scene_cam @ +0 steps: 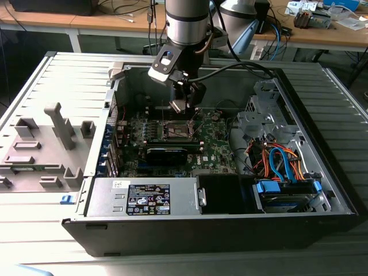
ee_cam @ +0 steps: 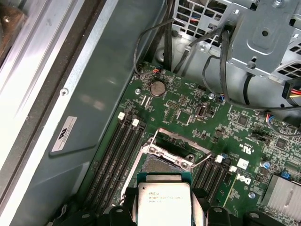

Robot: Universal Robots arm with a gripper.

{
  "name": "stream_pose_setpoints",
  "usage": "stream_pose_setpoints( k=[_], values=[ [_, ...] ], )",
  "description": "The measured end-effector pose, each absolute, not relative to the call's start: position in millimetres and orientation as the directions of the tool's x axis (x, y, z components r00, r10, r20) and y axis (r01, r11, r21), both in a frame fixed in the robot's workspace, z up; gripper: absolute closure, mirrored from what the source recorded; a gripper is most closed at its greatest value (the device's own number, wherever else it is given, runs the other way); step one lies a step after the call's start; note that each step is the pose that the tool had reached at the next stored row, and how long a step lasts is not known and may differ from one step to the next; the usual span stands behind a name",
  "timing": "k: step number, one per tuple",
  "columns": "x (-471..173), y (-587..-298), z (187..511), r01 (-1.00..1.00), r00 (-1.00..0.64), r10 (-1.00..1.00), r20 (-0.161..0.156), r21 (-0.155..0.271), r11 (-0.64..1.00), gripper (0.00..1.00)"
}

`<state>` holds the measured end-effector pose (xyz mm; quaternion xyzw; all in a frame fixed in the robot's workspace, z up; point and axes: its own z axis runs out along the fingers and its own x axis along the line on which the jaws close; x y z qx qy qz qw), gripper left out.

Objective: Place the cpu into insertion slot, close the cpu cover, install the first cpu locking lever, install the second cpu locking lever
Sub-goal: 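Place the cpu into insertion slot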

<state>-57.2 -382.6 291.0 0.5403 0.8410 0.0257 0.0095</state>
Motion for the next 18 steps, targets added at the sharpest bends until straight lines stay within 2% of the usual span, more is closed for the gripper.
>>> stream_pose_setpoints(
  k=[18],
  values=[
    [-57.2,-382.5,290.7,0.916,-0.399,0.917,0.012,0.053,0.398,0.45]
  ],
)
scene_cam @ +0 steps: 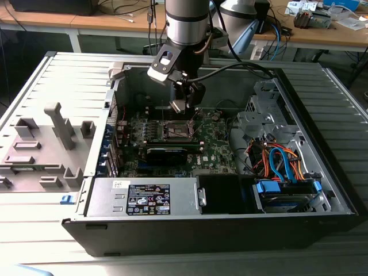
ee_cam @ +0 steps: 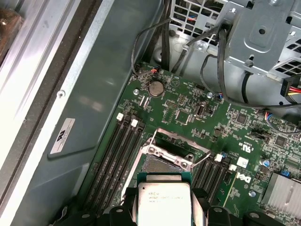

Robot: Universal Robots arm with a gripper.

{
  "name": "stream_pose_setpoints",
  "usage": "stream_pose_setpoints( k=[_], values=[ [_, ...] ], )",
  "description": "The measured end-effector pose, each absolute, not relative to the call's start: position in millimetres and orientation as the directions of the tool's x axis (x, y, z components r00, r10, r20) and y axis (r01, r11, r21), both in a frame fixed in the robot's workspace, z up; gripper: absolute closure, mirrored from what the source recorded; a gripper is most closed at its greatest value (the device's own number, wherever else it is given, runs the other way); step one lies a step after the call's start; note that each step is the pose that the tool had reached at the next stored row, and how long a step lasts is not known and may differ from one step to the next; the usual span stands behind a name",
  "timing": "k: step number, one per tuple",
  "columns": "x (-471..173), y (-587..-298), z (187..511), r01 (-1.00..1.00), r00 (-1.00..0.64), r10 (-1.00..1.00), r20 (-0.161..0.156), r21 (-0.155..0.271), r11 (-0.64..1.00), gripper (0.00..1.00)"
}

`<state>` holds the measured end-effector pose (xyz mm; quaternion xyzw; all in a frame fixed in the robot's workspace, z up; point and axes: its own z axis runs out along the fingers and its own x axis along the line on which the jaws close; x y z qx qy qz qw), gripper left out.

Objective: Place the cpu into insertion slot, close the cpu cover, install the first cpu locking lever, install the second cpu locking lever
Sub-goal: 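Place the cpu into insertion slot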

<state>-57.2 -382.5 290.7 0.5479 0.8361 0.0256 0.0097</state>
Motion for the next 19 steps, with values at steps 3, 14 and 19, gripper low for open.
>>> stream_pose_setpoints(
  k=[3,14,19],
  values=[
    [-57.2,-382.6,290.8,0.917,-0.396,0.918,0.012,0.053,0.395,0.45],
    [-57.2,-382.6,290.6,0.927,-0.372,0.928,0.012,0.053,0.371,0.45],
    [-57.2,-382.5,290.5,0.934,-0.354,0.935,0.012,0.053,0.353,0.45]
  ],
)
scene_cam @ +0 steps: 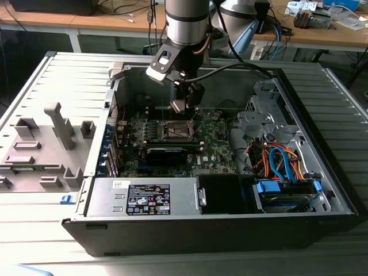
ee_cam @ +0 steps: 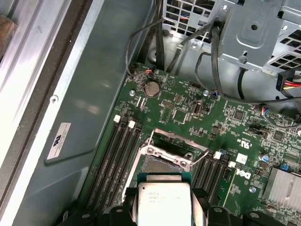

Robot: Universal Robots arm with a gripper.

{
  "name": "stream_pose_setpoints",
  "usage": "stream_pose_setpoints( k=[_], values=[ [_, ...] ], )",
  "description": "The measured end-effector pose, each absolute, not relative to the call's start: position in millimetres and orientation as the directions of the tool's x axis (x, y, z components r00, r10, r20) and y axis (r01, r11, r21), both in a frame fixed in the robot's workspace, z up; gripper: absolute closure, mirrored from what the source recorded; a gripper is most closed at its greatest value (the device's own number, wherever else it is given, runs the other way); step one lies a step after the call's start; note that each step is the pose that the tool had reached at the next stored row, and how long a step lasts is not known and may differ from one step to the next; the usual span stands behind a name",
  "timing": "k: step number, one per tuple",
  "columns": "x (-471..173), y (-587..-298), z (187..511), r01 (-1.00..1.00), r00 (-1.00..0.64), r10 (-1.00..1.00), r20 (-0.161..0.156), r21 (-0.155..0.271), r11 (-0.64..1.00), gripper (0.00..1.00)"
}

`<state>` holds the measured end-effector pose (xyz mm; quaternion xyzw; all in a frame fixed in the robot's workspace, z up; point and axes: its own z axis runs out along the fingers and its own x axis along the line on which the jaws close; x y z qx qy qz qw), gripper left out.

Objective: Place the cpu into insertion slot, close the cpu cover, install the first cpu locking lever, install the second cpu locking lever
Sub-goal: 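Place the cpu into insertion slot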

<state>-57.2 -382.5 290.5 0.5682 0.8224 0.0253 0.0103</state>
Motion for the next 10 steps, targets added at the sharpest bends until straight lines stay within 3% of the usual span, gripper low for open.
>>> stream_pose_setpoints(
  k=[10],
  values=[
    [-57.2,-382.5,290.1,0.944,-0.327,0.945,0.012,0.053,0.326,0.45]
  ],
)
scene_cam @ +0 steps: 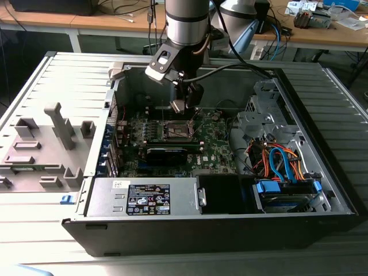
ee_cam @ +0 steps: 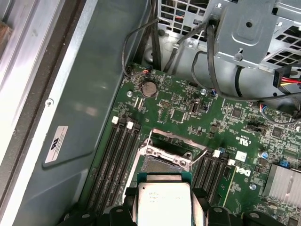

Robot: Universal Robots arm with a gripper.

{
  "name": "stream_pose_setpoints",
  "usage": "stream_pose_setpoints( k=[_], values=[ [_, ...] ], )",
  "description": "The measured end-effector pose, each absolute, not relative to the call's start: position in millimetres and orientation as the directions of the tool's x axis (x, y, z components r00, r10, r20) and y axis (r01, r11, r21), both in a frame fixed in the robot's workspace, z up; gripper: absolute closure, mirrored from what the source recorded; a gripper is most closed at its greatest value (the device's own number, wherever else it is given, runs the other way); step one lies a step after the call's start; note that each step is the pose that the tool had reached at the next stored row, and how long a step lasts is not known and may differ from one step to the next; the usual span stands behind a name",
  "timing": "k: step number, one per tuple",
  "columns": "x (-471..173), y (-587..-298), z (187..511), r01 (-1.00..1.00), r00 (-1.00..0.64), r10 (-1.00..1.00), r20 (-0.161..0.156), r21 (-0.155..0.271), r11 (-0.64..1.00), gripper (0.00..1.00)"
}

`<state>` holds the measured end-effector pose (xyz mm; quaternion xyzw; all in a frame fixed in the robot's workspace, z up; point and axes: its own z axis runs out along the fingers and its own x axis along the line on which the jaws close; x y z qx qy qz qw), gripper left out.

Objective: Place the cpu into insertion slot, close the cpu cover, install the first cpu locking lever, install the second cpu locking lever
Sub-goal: 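Place the cpu into insertion slot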

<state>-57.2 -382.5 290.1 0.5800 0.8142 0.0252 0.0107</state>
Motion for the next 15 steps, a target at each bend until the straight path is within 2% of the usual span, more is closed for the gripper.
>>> stream_pose_setpoints(
  k=[15],
  values=[
    [-57.2,-382.6,289.5,0.957,-0.285,0.958,0.012,0.054,0.284,0.45]
  ],
)
